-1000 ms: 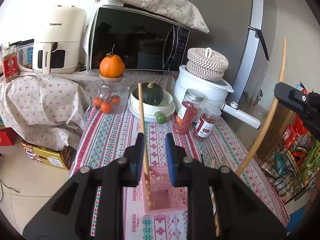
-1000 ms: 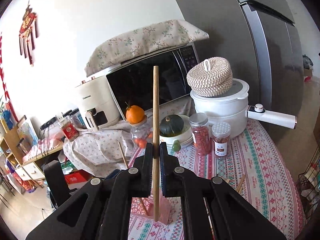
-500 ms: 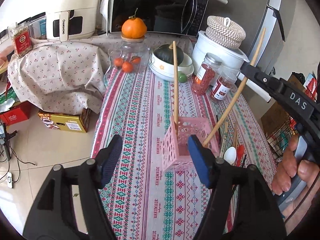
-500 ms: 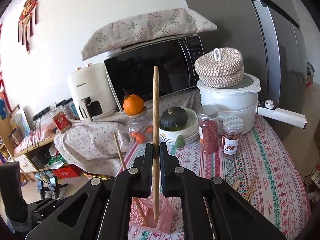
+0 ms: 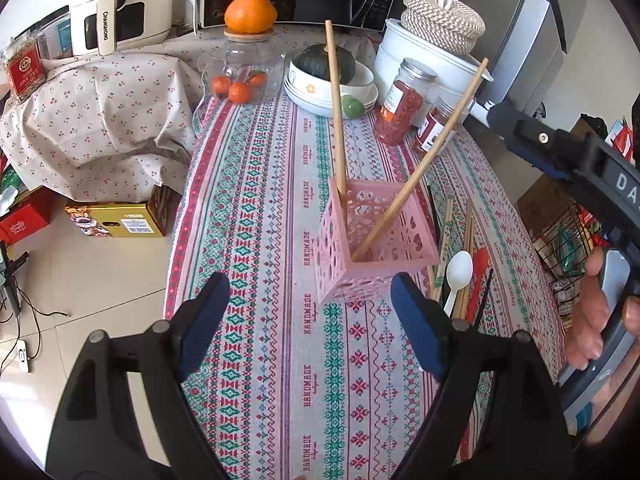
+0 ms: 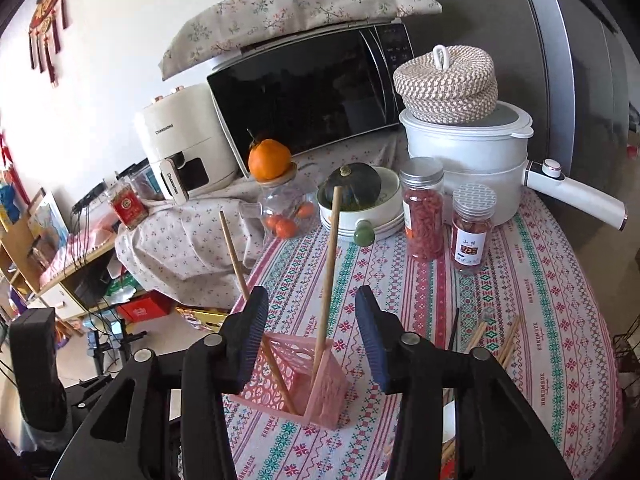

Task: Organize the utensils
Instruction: 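Move the right tool back to the pile and close on the black brush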

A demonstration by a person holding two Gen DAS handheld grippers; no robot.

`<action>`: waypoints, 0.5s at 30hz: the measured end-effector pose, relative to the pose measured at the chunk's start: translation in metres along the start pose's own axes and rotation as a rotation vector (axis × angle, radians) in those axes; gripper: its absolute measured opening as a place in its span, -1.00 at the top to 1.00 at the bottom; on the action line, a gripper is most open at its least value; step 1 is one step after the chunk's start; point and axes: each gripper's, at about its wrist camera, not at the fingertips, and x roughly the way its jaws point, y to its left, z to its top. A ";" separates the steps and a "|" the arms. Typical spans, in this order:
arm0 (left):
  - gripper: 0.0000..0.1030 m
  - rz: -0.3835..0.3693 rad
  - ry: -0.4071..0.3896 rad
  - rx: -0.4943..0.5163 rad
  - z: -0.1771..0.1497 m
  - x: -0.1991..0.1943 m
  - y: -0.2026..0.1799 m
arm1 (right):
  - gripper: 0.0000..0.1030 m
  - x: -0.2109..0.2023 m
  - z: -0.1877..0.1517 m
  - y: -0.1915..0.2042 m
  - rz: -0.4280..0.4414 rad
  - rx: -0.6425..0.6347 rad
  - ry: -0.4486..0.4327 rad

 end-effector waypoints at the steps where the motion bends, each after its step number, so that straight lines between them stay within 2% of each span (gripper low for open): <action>1: -0.62 -0.002 0.007 0.005 -0.002 0.000 -0.001 | 0.01 -0.007 0.000 -0.003 -0.005 -0.004 0.002; 9: -0.68 -0.022 0.079 0.028 -0.017 0.003 -0.011 | -0.17 -0.042 -0.013 -0.032 -0.099 -0.031 0.077; 12: -0.89 -0.008 0.104 0.047 -0.022 0.006 -0.018 | -0.20 -0.044 -0.024 -0.046 -0.145 -0.027 0.135; 15: -0.95 -0.018 0.125 0.055 -0.026 0.009 -0.023 | -0.21 -0.041 -0.035 -0.059 -0.206 -0.029 0.197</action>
